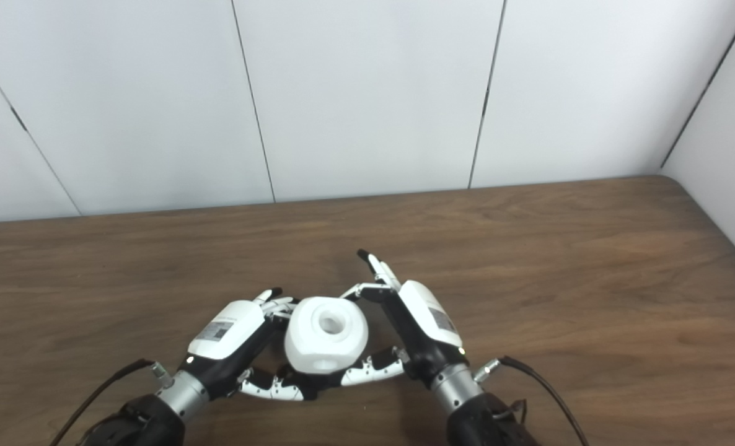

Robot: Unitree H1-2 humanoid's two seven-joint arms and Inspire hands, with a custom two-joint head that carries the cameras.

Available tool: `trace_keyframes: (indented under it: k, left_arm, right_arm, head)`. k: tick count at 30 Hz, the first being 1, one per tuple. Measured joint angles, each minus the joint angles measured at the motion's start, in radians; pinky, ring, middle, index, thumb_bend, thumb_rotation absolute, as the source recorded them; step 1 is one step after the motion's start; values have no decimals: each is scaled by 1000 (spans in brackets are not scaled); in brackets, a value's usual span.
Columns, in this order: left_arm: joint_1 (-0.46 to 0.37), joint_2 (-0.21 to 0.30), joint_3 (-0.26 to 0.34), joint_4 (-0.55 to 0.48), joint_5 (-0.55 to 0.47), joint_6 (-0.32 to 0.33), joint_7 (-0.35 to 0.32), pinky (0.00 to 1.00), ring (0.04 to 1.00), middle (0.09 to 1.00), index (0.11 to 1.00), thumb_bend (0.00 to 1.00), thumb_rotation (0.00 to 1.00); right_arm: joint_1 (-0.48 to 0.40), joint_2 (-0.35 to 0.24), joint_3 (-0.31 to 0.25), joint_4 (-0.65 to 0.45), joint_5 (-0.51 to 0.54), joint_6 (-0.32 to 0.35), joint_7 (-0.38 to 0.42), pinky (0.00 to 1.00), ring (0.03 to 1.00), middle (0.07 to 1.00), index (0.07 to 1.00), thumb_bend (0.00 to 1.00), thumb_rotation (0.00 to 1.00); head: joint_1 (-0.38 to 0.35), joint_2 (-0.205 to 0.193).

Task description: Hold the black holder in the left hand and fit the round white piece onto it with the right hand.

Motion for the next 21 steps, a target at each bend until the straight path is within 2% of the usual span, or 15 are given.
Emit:
trace_keyframes:
  k: [9, 18, 21]
  left_arm:
    - [0, 0, 0, 0, 2, 0, 0, 1000, 898, 830, 480, 517, 51]
    - [0, -5, -1, 0, 4, 0, 0, 1000, 895, 824, 480, 516, 50]
    - [0, -8, -1, 0, 4, 0, 0, 1000, 895, 825, 480, 516, 51]
  right_arm:
    - [3, -34, -14, -40, 3, 14, 39, 815, 1000, 993, 481, 504, 133]
    - [3, -49, -18, -70, 14, 14, 61, 873, 1000, 988, 481, 504, 134]
    - [3, -50, -18, -90, 14, 14, 71, 859, 1000, 989, 481, 504, 135]
  head:
    - [0, -9]
    - [5, -11]
    - [6, -9]
